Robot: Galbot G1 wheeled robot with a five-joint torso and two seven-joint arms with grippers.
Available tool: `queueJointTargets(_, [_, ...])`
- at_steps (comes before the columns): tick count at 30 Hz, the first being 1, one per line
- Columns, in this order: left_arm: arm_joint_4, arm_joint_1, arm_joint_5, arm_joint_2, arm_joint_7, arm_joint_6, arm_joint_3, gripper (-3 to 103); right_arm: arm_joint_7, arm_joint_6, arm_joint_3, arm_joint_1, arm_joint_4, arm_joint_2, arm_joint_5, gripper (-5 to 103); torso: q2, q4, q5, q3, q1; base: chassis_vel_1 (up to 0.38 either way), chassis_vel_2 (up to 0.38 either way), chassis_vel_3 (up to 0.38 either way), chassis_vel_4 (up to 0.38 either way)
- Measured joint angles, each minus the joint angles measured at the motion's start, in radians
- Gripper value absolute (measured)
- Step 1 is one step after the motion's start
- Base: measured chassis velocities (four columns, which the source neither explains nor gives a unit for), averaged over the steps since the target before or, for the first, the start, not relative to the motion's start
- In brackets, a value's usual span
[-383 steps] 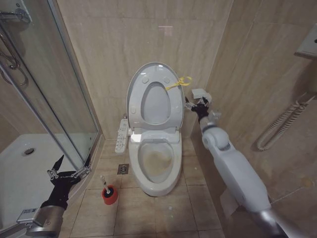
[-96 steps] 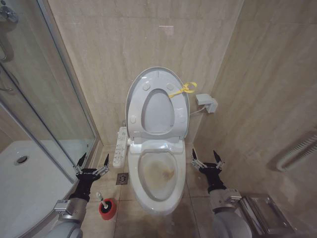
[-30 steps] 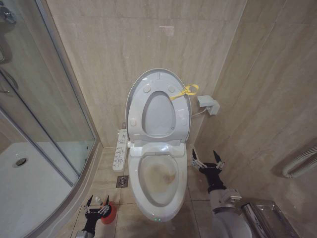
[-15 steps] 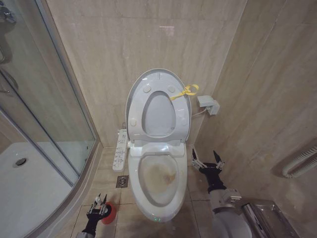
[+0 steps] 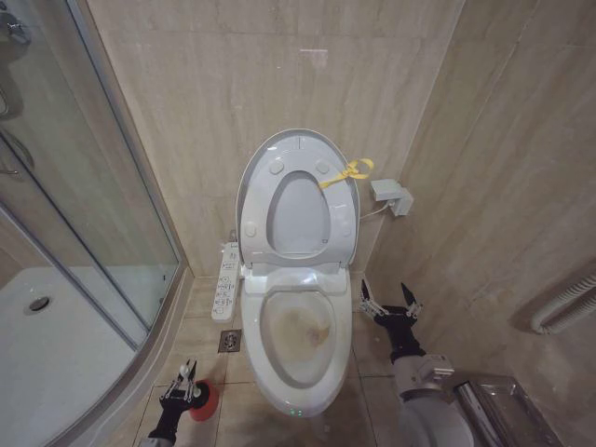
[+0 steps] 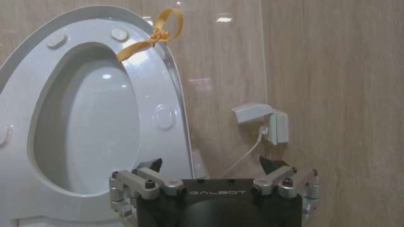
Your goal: Open the toilet lid, clean the toilet bowl with a toilet brush, close the toilet lid, and flush.
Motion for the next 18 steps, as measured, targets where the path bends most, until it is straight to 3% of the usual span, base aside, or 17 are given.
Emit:
queueJointTargets(7, [-0.163,0.081,-0.014,0.001,-0.011,0.015,-0.014,18,0.0,0.0,0.0,0.0,0.0,0.0,0.0,100,0.0,0.0,0.0,0.0,0.0,0.0,0.0,0.0,0.0])
queueJointTargets(10, [-0.317,0.165,-0.031,0.003,-0.039,0.034,-0.019,18,0.0,0.0,0.0,0.0,0.0,0.0,0.0,100,0.0,0.0002,0.0,0.0,0.0,0.0,0.0,0.0,0.0])
queueJointTargets(15, [-0.468,0.25,-0.031,0.004,-0.046,0.041,-0.024,18,0.0,0.0,0.0,0.0,0.0,0.0,0.0,100,0.0,0.0,0.0001,0.0,0.0,0.0,0.0,0.0,0.0])
queueJointTargets(18, [-0.636,0.342,-0.02,0.009,-0.055,0.046,-0.029,18,0.0,0.0,0.0,0.0,0.0,0.0,0.0,100,0.0,0.0002,0.0002,0.0,0.0,0.0,0.0,0.0,0.0])
